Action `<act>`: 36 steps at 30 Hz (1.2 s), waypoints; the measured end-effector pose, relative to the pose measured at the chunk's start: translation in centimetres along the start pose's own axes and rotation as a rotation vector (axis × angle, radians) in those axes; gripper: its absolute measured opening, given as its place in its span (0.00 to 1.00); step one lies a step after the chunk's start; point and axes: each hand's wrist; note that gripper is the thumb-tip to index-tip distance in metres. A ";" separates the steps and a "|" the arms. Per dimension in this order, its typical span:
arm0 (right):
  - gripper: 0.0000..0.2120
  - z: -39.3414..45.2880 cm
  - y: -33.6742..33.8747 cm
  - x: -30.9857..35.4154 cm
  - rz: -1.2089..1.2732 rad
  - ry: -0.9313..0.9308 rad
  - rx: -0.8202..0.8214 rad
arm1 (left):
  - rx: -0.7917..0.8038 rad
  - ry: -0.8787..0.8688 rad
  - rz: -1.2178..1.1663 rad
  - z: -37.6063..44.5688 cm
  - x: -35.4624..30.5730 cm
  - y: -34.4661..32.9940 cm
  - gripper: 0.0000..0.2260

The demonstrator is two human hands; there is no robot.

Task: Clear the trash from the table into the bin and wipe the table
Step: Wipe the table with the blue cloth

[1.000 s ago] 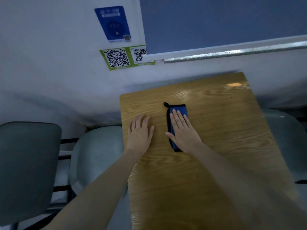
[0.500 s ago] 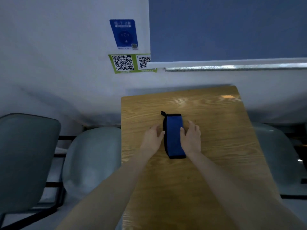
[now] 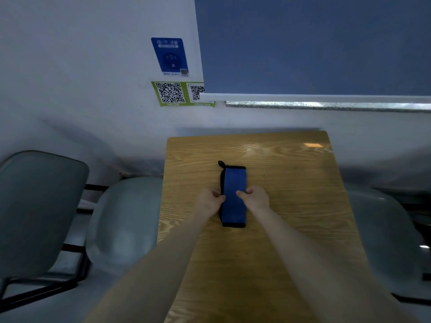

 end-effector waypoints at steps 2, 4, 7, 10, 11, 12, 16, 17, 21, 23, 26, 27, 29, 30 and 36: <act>0.11 -0.4 0.5 -0.3 -0.037 0.022 -0.007 | -0.028 0.006 -0.034 -0.5 -0.3 -0.5 0.14; 0.14 -0.6 0.9 -0.6 -0.082 0.057 -0.020 | -0.053 0.021 -0.059 -0.8 -0.6 -0.9 0.14; 0.16 -0.8 1.7 -1.0 -0.041 0.074 -0.014 | -0.092 0.038 -0.082 -1.1 -1.2 -1.6 0.12; 0.16 -0.8 2.7 -1.3 0.026 0.049 0.005 | -0.136 0.053 -0.124 -1.4 -1.7 -2.3 0.11; 0.16 -0.9 3.1 -1.5 0.062 0.036 0.019 | -0.152 0.052 -0.135 -1.6 -1.8 -2.5 0.11; 0.17 -1.0 3.4 -1.5 0.101 0.027 0.032 | -0.165 0.044 -0.137 -1.7 -1.9 -2.6 0.12; 0.20 -1.4 4.7 -1.9 0.186 0.083 0.091 | -0.153 -0.051 -0.100 -2.4 -2.3 -3.1 0.19; 0.20 -1.5 5.1 -2.0 0.170 0.127 0.105 | -0.124 -0.104 -0.051 -2.5 -2.5 -3.3 0.23; 0.20 -2.0 6.2 -2.6 -0.022 0.278 0.159 | -0.002 -0.255 0.278 -2.8 -3.1 -3.8 0.30; 0.21 -2.1 6.6 -2.8 -0.141 0.312 0.184 | 0.035 -0.235 0.356 -2.7 -3.3 -3.9 0.31; 0.27 -2.5 7.0 -3.0 -0.278 0.339 0.162 | 0.051 -0.189 0.411 -2.7 -3.8 -4.0 0.31; 0.29 -2.7 7.2 -3.0 -0.311 0.349 0.144 | 0.045 -0.184 0.419 -2.7 -4.0 -4.0 0.30; 0.29 -2.8 7.6 -2.9 -0.356 0.368 0.107 | 0.025 -0.186 0.409 -2.8 -4.4 -3.9 0.29; 0.29 -2.9 7.8 -2.8 -0.367 0.373 0.091 | 0.014 -0.191 0.401 -2.9 -4.6 -3.9 0.28; 0.26 -3.1 9.4 -2.0 -0.386 0.410 0.063 | -0.089 -0.223 0.451 -3.5 -5.9 -3.4 0.22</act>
Point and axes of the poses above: each hand's wrist, its own z-axis towards the middle knuckle, its own y-axis out of the back of the hand, x = y × z, and after that the axes turned 12 degrees about -y, right-handed
